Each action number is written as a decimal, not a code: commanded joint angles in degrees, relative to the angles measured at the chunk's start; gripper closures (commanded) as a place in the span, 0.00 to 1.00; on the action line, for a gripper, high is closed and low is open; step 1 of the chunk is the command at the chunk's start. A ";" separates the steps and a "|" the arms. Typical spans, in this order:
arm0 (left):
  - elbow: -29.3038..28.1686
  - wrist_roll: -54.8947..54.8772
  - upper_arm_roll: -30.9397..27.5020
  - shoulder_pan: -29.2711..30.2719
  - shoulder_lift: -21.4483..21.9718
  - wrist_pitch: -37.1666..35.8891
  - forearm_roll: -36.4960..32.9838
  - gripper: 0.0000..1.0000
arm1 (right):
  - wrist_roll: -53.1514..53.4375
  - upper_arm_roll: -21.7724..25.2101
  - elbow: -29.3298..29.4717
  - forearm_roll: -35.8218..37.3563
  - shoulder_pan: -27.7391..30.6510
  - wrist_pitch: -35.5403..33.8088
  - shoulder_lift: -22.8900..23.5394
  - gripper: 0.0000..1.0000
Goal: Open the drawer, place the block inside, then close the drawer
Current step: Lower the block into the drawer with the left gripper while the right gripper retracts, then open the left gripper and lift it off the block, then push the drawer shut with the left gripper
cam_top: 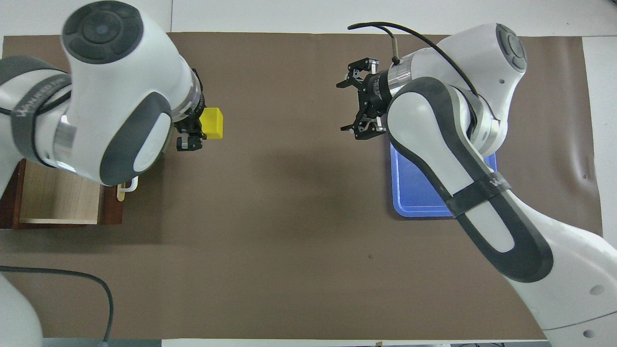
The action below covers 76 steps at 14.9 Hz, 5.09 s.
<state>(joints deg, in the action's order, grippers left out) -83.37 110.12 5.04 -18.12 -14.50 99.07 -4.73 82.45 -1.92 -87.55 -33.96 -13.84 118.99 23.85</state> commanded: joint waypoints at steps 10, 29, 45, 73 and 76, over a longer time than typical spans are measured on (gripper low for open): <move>-14.61 -36.63 0.41 23.12 10.02 4.97 4.20 1.00 | -56.99 -0.54 -6.40 29.80 12.70 -30.91 -22.08 0.00; -26.50 -36.03 0.49 27.17 10.11 17.92 4.20 0.02 | -77.62 -0.72 -8.52 36.33 14.81 -30.93 -25.70 0.00; -26.58 -23.09 0.93 16.53 10.72 16.41 2.79 0.00 | -77.71 -0.72 -8.60 36.33 15.16 -31.28 -25.79 0.00; -26.58 -41.91 0.49 34.55 9.93 21.96 2.70 0.00 | -78.23 -0.81 -8.60 35.54 14.90 -26.63 -25.61 0.00; -25.09 -42.97 0.58 34.30 9.67 20.65 2.70 0.00 | -78.23 -0.81 -8.69 35.54 14.99 -26.09 -25.52 0.00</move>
<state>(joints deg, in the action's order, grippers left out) -108.57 70.60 5.82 14.60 -5.04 119.43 -0.79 5.82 -2.24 -95.04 1.52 0.44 91.58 -1.08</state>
